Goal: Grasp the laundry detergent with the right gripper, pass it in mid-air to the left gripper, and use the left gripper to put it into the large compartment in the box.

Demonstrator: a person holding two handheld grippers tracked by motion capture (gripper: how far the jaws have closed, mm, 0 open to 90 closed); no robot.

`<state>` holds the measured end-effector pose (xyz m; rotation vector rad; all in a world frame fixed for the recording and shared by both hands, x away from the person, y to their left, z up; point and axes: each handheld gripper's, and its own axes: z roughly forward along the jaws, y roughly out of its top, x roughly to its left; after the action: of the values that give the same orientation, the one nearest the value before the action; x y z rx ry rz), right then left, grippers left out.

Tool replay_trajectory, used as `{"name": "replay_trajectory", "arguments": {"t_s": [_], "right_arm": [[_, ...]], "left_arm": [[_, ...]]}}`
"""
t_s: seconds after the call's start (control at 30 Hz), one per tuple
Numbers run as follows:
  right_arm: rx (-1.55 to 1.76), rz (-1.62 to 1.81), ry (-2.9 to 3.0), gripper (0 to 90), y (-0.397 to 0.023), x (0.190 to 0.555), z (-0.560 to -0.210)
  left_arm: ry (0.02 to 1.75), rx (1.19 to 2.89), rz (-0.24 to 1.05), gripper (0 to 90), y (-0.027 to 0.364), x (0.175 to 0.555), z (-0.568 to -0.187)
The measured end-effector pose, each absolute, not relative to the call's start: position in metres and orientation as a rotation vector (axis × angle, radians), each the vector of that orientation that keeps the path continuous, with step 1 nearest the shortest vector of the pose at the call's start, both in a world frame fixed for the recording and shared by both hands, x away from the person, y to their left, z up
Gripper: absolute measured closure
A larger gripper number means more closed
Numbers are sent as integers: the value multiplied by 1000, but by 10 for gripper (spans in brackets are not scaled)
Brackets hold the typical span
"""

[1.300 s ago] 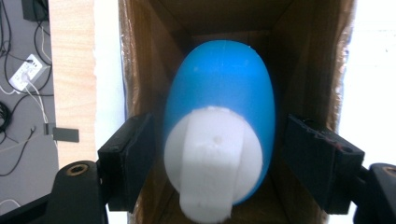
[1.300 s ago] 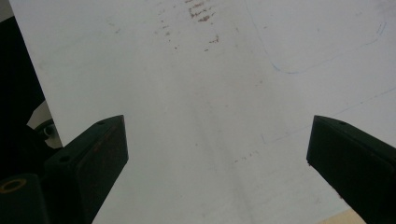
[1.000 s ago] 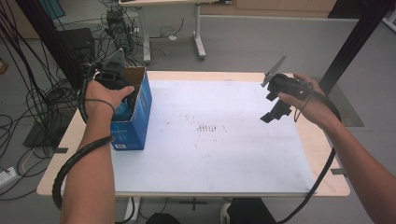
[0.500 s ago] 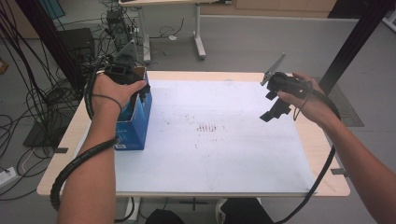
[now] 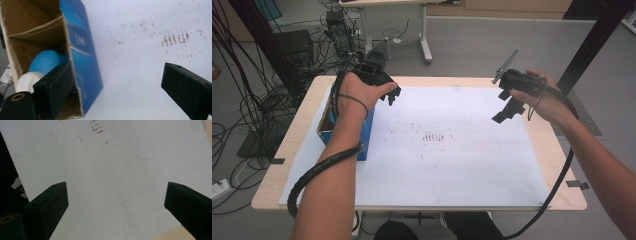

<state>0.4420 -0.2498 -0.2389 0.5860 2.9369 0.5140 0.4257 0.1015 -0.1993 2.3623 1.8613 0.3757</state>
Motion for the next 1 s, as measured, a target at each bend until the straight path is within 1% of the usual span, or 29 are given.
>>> {"name": "replay_trajectory", "arguments": {"t_s": [0.27,0.43,1.0], "right_arm": [[581,488,2957,55,-247,450,-243],[585,477,2955,53,-246,452,-242],[598,447,2963,54,-242,458,-243]], "left_arm": [[1794,2373,356,110,76,429,-199],[1778,2370,343,110,70,433,-200],[1743,2366,320,111,65,444,-203]]}}
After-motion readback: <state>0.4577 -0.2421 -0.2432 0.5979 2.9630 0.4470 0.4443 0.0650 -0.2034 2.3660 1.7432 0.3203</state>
